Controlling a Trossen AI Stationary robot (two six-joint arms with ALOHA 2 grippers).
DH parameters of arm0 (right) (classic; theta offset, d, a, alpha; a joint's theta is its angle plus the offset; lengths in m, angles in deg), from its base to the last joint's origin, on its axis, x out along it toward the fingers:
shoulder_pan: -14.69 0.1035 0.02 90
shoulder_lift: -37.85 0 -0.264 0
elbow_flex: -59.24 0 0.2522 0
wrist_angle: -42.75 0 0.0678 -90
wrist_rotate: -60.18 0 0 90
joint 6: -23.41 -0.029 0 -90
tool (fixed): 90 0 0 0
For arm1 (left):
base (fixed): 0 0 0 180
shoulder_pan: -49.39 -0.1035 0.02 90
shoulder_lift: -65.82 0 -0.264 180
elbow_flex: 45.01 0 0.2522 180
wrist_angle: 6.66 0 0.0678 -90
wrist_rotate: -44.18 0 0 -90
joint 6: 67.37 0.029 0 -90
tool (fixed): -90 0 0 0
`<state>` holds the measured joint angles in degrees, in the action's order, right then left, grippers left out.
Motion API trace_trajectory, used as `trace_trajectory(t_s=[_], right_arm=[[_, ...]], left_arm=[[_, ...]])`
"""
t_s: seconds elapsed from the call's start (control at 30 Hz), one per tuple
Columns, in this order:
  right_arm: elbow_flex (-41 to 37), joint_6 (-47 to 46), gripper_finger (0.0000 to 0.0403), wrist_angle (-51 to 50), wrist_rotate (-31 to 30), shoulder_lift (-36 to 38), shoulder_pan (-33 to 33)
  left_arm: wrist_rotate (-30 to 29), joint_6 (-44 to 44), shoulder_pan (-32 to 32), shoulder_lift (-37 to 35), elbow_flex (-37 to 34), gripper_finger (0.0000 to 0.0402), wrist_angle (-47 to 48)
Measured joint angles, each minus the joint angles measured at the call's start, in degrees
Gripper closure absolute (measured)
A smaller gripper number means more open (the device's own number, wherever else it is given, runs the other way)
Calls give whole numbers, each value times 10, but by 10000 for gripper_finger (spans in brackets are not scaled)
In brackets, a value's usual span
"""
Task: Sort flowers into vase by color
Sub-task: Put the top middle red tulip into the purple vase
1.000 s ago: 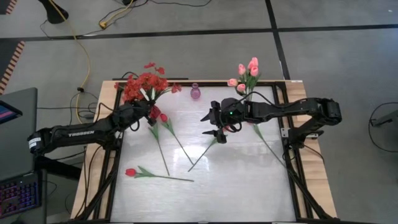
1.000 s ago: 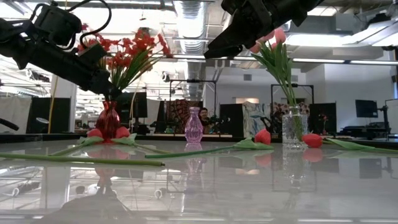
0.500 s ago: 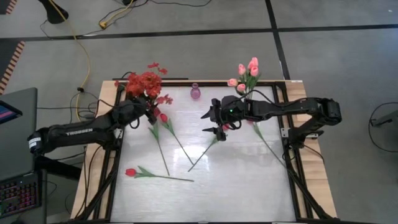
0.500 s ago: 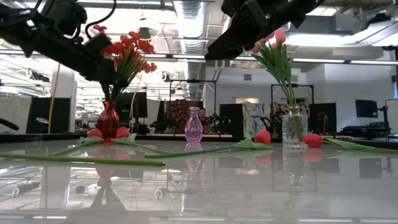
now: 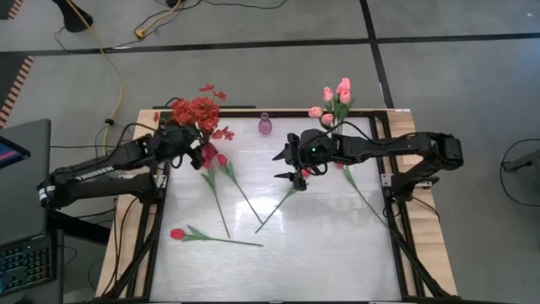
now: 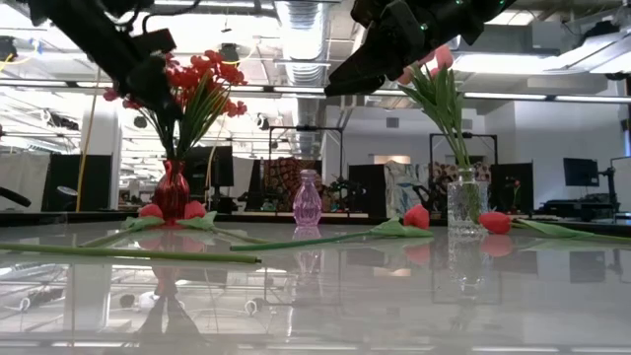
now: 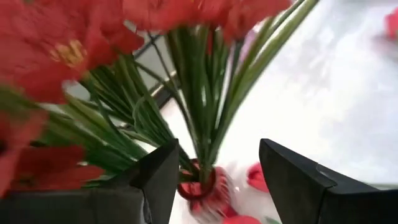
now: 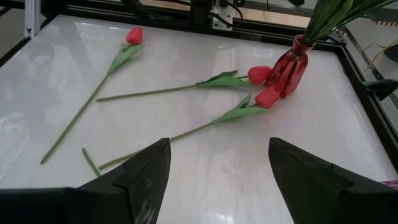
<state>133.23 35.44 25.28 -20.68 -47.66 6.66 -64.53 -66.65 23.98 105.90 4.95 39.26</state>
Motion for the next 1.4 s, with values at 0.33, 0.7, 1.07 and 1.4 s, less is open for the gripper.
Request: trace_trajectory(t_s=[0.33, 0.7, 1.07, 1.4], right_arm=[[0, -2, 104, -1, 0, 0, 0], [0, -55, 104, -12, -3, 0, 10], [0, -93, 104, -6, -47, 0, 48], [0, -173, 104, -6, -116, 0, 107]], left_arm=[[140, -55, 0, 0, 74, 192, 160], [312, -142, 17, 0, 74, 192, 261], [324, -232, 152, 0, 74, 193, 310], [261, -290, 321, 0, 74, 223, 232]])
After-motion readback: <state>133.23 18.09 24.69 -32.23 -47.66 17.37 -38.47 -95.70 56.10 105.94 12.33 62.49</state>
